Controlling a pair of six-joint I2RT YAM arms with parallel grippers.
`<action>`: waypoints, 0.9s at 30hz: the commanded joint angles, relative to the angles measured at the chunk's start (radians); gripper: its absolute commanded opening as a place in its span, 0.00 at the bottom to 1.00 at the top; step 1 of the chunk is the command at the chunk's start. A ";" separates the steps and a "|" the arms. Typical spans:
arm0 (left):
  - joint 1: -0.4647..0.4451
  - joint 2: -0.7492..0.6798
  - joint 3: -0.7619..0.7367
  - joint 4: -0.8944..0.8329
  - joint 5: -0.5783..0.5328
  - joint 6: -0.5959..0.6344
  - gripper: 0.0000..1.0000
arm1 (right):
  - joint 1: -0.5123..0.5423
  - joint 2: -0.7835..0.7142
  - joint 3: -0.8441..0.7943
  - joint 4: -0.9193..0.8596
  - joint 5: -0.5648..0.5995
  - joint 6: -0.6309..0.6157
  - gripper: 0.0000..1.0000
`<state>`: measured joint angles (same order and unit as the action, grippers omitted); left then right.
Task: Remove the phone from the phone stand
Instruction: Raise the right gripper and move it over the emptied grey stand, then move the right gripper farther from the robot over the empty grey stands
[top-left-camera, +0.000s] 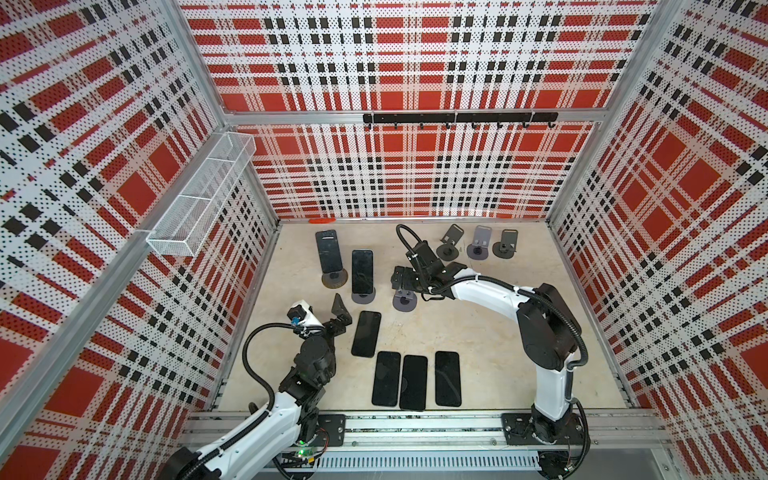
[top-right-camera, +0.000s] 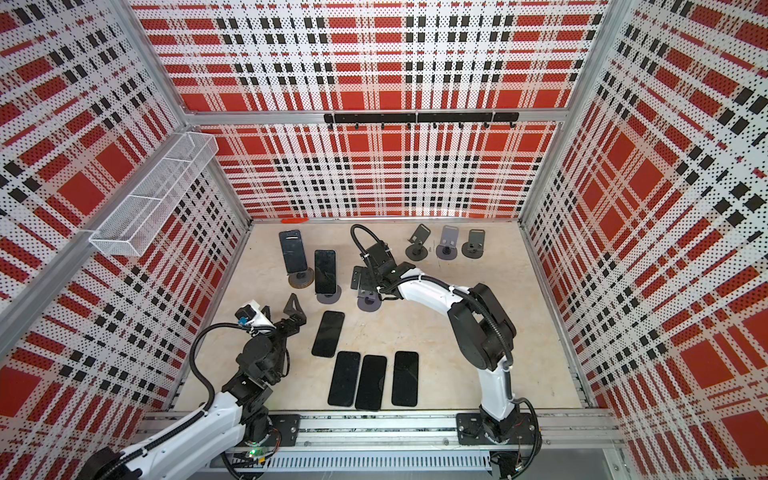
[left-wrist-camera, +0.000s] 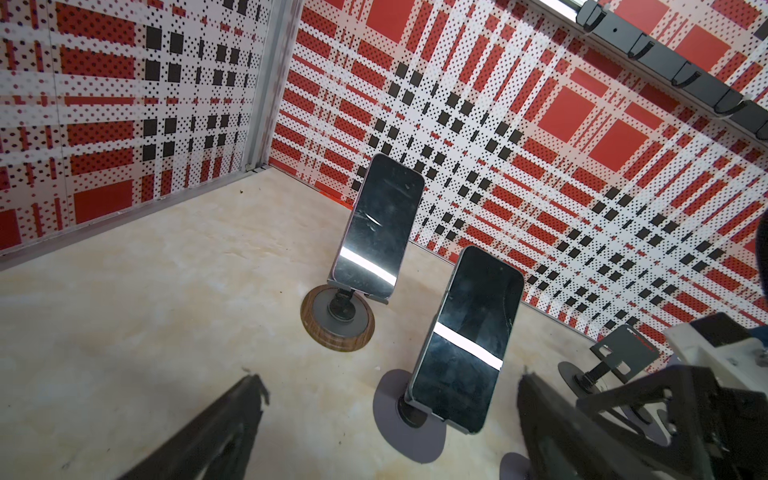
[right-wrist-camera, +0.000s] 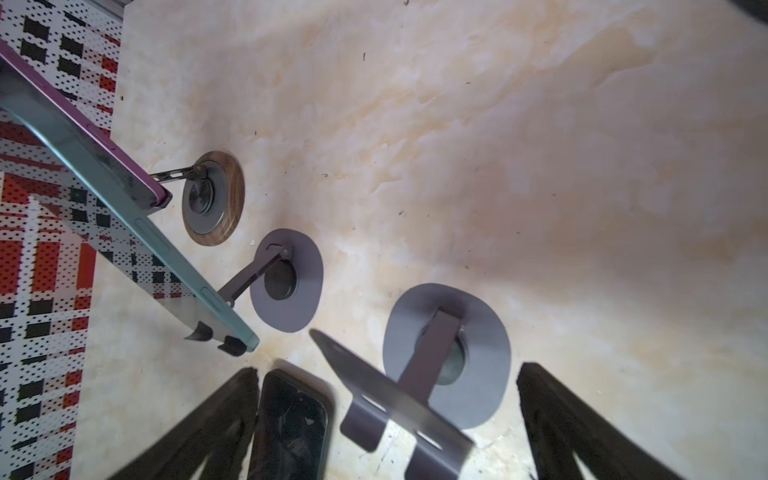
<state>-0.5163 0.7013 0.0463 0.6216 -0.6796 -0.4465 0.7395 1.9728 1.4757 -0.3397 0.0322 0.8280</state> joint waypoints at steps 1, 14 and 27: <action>0.014 0.007 -0.007 0.027 0.027 0.003 0.98 | 0.006 0.032 0.026 0.052 0.002 0.048 0.99; 0.024 0.021 -0.012 0.037 0.027 -0.014 0.98 | 0.071 0.193 0.292 -0.360 0.396 0.159 0.90; 0.025 0.038 -0.008 0.044 0.039 -0.021 0.98 | 0.102 0.253 0.383 -0.464 0.474 0.215 0.72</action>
<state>-0.5034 0.7387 0.0463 0.6403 -0.6373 -0.4641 0.8360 2.2047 1.8339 -0.7540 0.4534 1.0248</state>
